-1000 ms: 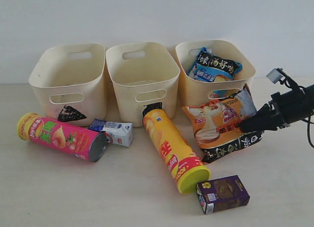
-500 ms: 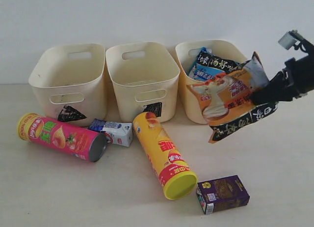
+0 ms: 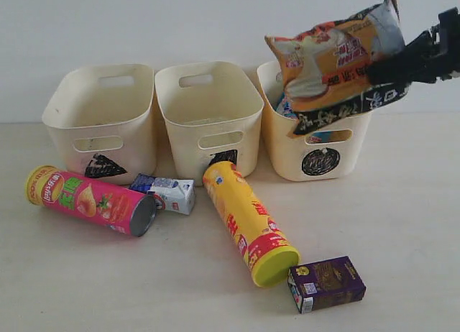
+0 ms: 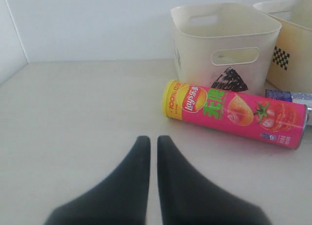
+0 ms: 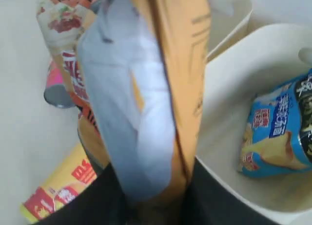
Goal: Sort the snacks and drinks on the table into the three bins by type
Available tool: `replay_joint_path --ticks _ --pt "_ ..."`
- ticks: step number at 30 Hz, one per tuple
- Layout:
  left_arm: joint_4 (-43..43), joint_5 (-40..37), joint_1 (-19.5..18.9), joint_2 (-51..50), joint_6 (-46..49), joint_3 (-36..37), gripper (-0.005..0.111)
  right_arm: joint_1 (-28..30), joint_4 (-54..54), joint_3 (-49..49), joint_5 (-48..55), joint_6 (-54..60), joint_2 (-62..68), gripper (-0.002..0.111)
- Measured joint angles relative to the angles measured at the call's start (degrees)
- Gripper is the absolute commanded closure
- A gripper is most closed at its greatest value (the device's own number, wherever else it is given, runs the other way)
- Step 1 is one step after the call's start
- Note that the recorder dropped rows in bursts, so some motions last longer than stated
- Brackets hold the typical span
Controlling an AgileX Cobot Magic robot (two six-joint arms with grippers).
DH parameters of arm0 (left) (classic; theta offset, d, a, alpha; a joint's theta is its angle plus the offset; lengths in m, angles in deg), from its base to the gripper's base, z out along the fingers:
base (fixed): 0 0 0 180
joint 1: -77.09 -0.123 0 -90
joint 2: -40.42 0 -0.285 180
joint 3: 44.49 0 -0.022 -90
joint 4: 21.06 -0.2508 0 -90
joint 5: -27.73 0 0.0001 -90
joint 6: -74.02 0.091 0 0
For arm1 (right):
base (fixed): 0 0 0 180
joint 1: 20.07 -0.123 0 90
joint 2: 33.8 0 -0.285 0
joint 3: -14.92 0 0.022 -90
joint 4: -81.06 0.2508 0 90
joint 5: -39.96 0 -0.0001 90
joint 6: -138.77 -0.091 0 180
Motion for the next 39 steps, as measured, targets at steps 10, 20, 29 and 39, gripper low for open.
replay_joint_path --ticks 10,20,29,39 --pt "0.0 0.0 0.0 0.0 0.0 0.0 0.102 -4.1 7.9 0.0 -23.0 -4.8 0.0 0.108" --pt "0.0 0.0 0.0 0.0 0.0 0.0 0.102 -16.8 9.1 0.0 -55.0 -3.9 1.7 0.108" --pt "0.0 0.0 0.0 0.0 0.0 0.0 0.102 -18.7 9.3 -2.9 -57.6 -6.4 10.0 0.108" --pt "0.0 0.0 0.0 0.0 0.0 0.0 0.102 -18.7 9.7 -5.2 -56.8 -9.0 14.2 0.055"
